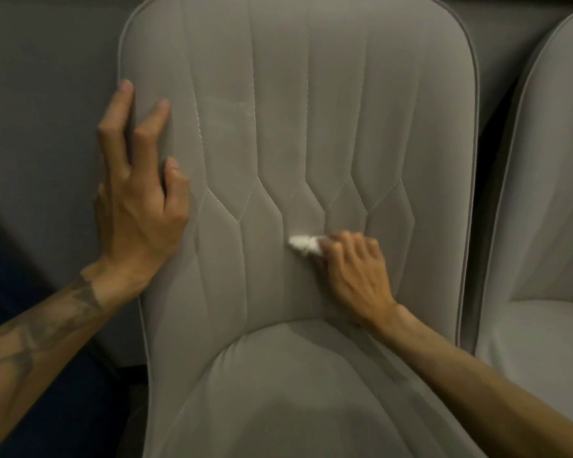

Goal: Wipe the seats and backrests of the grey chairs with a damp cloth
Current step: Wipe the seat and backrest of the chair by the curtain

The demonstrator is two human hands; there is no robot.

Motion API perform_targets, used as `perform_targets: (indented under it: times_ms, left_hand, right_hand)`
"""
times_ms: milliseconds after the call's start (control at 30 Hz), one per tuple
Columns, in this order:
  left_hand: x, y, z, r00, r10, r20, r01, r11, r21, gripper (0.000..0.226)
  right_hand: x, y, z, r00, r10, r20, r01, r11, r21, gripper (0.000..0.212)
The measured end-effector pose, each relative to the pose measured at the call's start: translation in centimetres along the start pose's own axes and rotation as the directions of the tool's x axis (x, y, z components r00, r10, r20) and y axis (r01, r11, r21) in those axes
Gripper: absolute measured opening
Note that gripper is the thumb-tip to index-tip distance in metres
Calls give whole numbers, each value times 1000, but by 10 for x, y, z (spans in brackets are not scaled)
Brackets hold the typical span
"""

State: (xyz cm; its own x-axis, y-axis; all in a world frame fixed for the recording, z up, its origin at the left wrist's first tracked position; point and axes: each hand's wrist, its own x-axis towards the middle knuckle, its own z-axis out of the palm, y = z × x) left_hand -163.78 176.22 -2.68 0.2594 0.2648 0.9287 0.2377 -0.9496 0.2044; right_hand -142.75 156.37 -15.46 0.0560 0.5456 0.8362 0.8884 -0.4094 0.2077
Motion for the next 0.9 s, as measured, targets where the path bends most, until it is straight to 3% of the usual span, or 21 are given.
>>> perform_targets:
  times_ms: [67,100,233,333,433,533,600,667,733,800,900]
  left_hand:
    - [0,-2,1,1000,7,-3,-7,1000,0,56]
    - [0,-2,1,1000,6,1,-6,1000,-1,56]
    - [-1,0,0,999,-33,3,33,999,-2,55]
    - [0,0,-1,999,-41,17,41,999,-5,55]
    - [0,0,0,999,-36,18,36,999,-1,55]
    - [0,0,1,999,-35,18,35,999,6,54]
    - [0,1,1,999,-26,24,26,1000,6,54]
    - [0,1,0,999,-37,36,36,999,19,53]
    - [0,2,0,998,-45,52,44,999,20,53]
    - [0,2,0,997,-45,64,44,999,15,53]
    - [0,2,0,996,-45,74,43,999,26,53]
  right_hand:
    - [1,-7,4,985,150,-82,-147,988,45,14]
    - [-6,-16,7,986,150,-77,-146,988,59,15]
    - [-29,-30,6,992,-86,88,79,994,77,16]
    - [8,-10,-5,995,-99,13,98,995,28,18]
    - [85,10,-18,962,150,-228,-143,989,48,11]
    - [137,1,-25,812,459,-360,-434,888,151,18]
    - [128,-20,-23,874,391,-288,-364,920,144,16]
    - [108,-33,-24,975,151,-161,-139,987,80,14]
    - [120,-17,-28,988,51,-145,-45,998,43,15]
    - [157,-3,-32,960,146,-238,-143,989,30,17]
    - [193,-12,-33,837,396,-376,-384,917,112,19]
